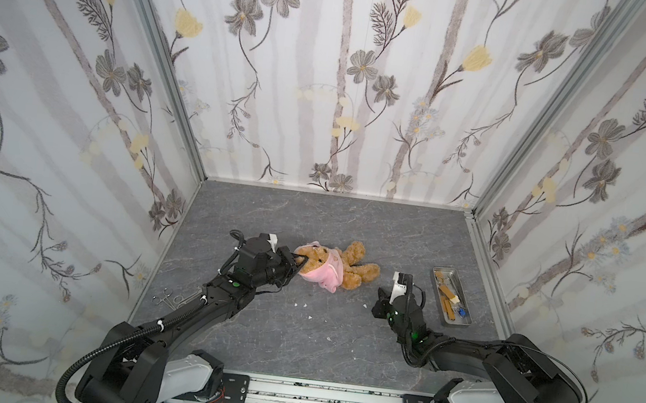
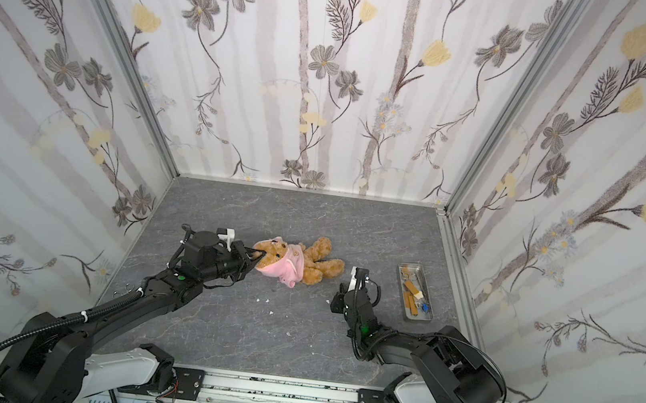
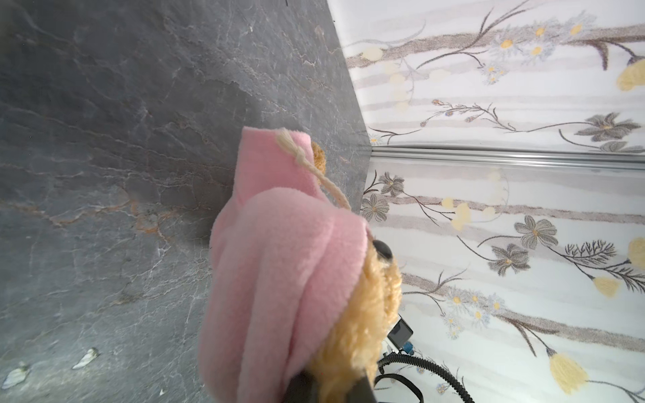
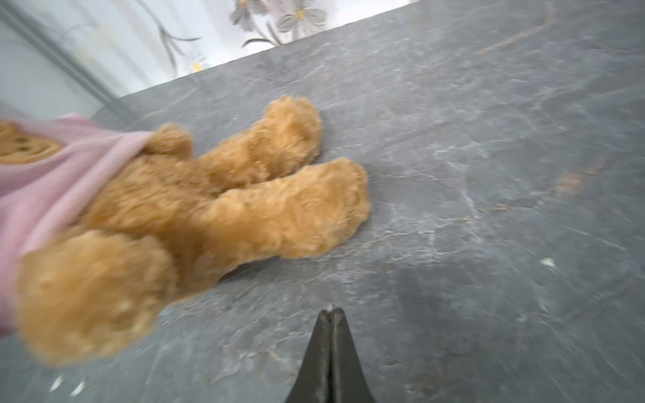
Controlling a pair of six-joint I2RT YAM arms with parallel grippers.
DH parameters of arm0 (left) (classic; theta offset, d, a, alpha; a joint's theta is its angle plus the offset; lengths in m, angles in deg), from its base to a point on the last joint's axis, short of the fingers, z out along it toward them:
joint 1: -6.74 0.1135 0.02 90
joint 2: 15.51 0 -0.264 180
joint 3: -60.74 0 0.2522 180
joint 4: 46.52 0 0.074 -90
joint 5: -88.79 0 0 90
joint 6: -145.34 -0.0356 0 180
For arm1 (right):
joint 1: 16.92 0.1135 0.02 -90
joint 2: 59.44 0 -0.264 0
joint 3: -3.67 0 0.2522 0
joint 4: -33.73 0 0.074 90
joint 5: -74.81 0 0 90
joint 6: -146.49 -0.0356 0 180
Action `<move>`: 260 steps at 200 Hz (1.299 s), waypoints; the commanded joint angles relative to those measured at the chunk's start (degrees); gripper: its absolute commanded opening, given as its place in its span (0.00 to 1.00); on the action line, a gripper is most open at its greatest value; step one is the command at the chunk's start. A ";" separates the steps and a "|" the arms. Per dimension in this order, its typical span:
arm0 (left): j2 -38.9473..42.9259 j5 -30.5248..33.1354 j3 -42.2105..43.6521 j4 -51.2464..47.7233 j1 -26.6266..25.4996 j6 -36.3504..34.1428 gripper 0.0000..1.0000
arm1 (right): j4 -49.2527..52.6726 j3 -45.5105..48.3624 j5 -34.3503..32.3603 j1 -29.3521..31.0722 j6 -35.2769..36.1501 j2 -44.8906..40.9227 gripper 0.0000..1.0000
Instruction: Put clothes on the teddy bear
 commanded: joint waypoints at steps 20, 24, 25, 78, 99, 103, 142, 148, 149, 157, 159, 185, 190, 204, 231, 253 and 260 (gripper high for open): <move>-1.64 -5.78 -1.09 6.96 0.13 -17.62 0.00 | 6.97 -3.30 20.19 -0.40 8.76 -7.84 0.37; -1.86 -6.31 -1.11 7.11 0.13 -18.76 0.00 | 6.99 -3.57 22.32 -0.62 8.42 -8.14 0.39; -1.89 -6.42 -1.07 7.14 0.13 -18.94 0.00 | 6.95 -3.68 22.85 -0.70 8.32 -8.24 0.40; -2.63 -7.77 -1.39 7.20 0.13 -21.67 0.00 | 5.30 -11.87 39.71 -3.85 -2.02 -0.25 0.44; -2.46 -7.90 -1.07 7.17 0.11 -21.60 0.00 | 4.87 -13.99 40.33 -4.05 -3.49 3.39 0.42; -2.46 -7.94 -1.07 7.21 0.12 -21.50 0.00 | 4.89 -14.39 40.34 -4.08 -3.75 4.04 0.42; -2.10 -8.28 -0.73 7.19 0.08 -21.42 0.00 | 2.03 -15.40 40.20 -4.74 -6.08 9.23 0.36; -2.11 -8.29 -0.69 7.19 0.12 -21.41 0.00 | 1.85 -15.67 40.12 -4.74 -6.20 9.73 0.35; -2.11 -8.29 -0.69 7.22 0.13 -21.41 0.00 | 1.79 -15.70 40.14 -4.74 -6.25 9.84 0.35; -2.19 -8.29 -0.69 7.22 0.13 -21.42 0.00 | 0.86 -15.78 40.32 -4.70 -6.54 10.46 0.34; -2.24 -8.29 -0.69 7.24 0.13 -21.41 0.00 | 0.56 -15.81 40.36 -4.69 -6.66 10.60 0.34; -2.63 -8.90 -0.70 7.20 0.13 -21.45 0.00 | -0.85 -16.85 40.69 -4.70 -7.53 12.28 0.30; -2.70 -8.99 -0.77 7.23 0.14 -21.51 0.00 | -1.04 -17.18 40.68 -4.70 -7.60 12.47 0.30; -2.72 -9.09 -0.75 7.25 0.08 -21.52 0.00 | -1.10 -17.88 40.49 -4.70 -7.73 12.89 0.28; -2.81 -9.17 -0.65 7.23 0.13 -21.55 0.00 | -0.30 -19.55 39.92 -4.73 -7.52 13.99 0.24; -2.88 -9.26 -0.69 7.22 0.13 -21.47 0.00 | 0.99 -20.71 38.91 -4.74 -7.34 15.72 0.17; -2.84 -9.18 -0.76 7.23 0.13 -21.42 0.00 | 1.24 -20.70 38.50 -4.74 -7.38 16.11 0.13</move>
